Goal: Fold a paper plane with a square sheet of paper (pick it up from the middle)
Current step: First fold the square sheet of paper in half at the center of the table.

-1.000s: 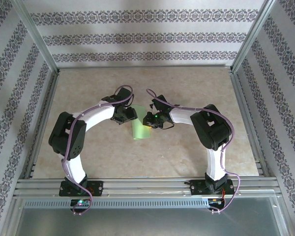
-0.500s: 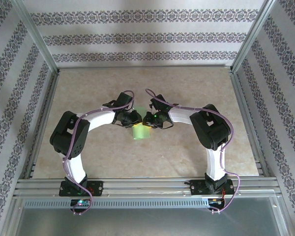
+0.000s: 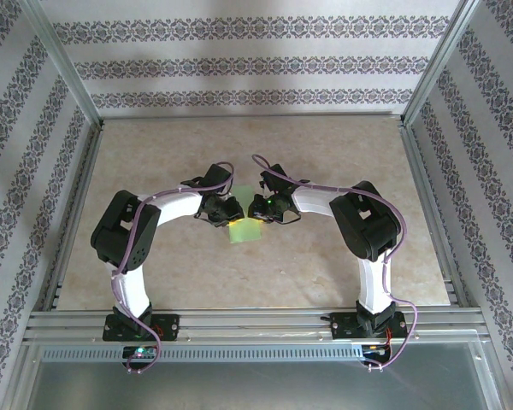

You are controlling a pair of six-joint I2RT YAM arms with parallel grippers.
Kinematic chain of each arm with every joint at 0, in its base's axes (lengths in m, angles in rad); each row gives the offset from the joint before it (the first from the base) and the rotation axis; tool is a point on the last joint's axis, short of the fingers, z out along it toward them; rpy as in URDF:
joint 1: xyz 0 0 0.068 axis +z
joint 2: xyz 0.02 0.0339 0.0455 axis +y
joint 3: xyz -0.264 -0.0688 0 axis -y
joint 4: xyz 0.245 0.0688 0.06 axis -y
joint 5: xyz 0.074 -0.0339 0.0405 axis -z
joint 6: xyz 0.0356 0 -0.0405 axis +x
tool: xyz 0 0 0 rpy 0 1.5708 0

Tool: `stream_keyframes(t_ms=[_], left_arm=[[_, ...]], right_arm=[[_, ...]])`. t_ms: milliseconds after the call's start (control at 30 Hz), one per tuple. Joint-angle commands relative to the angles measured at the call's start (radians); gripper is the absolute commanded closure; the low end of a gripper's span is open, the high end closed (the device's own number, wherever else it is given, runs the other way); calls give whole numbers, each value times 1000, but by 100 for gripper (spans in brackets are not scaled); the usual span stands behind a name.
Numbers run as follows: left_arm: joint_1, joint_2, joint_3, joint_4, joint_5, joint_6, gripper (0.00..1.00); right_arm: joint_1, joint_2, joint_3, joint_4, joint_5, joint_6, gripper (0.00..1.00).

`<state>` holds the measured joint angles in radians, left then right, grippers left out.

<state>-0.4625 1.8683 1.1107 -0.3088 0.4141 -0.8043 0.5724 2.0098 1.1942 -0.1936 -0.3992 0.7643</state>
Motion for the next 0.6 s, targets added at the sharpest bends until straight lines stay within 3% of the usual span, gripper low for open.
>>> stream_keyframes(t_ms=[0,300,567], left_arm=[[11,18,-6,-66,-47,30,79],[64,-15,-110,-26,-36,52,79],[144,-108,-197,97,109,92,76]], right_arm=[[6,86,-48,-170,130,8,81],[3,87,-56,-178,141,5,81],[1,86,-56,-185,143,-2,81]])
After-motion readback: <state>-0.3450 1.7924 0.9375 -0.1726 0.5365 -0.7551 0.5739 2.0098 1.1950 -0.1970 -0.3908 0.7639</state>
